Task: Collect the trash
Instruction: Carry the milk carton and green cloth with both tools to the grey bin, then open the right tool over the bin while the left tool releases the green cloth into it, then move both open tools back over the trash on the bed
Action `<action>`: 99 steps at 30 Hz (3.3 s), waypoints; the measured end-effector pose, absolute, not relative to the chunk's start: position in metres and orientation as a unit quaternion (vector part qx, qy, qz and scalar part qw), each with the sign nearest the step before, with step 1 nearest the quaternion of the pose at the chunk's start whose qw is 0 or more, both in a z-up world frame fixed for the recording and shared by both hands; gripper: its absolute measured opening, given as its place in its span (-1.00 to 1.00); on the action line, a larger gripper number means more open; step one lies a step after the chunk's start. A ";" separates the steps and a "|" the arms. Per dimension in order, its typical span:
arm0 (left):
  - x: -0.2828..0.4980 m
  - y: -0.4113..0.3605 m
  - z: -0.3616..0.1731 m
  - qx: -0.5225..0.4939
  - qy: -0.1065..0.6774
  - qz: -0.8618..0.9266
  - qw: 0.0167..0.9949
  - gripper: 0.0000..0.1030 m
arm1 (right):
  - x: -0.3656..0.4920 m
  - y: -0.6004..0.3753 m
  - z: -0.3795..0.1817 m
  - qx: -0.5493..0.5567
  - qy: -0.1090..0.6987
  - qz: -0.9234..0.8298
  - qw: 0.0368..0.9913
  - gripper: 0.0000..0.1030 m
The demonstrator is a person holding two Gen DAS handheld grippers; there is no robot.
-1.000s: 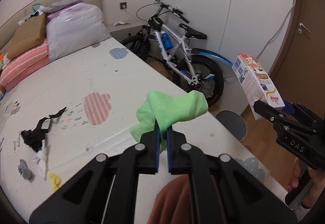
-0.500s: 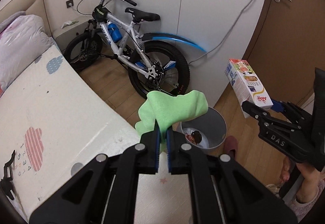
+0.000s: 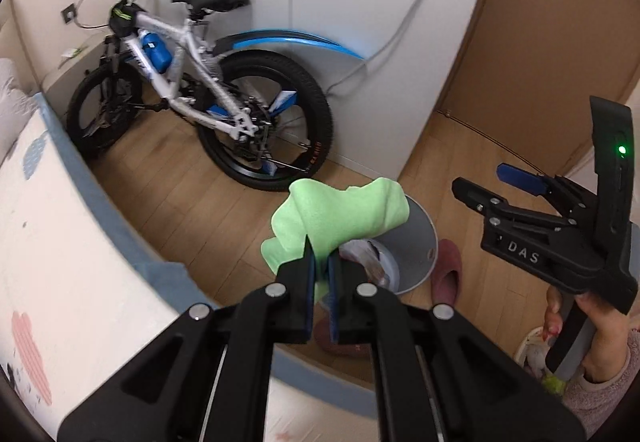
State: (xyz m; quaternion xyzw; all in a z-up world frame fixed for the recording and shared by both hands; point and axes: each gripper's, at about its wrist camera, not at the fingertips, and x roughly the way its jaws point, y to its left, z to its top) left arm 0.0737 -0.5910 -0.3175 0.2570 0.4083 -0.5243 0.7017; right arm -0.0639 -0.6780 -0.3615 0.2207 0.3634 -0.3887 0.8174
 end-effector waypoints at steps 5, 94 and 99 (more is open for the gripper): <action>0.065 -0.626 -0.340 0.270 0.418 -0.555 0.666 -0.88 | -0.078 -0.679 -0.364 0.228 0.363 -0.404 0.808 0.33; 0.180 0.073 -0.310 -0.020 0.487 -0.029 0.873 0.17 | 0.189 -0.053 -0.335 -0.004 0.448 0.115 0.887 0.30; 0.187 0.068 -0.317 -0.023 0.493 -0.038 0.869 0.17 | 0.200 -0.047 -0.360 -0.010 0.474 0.112 0.874 0.13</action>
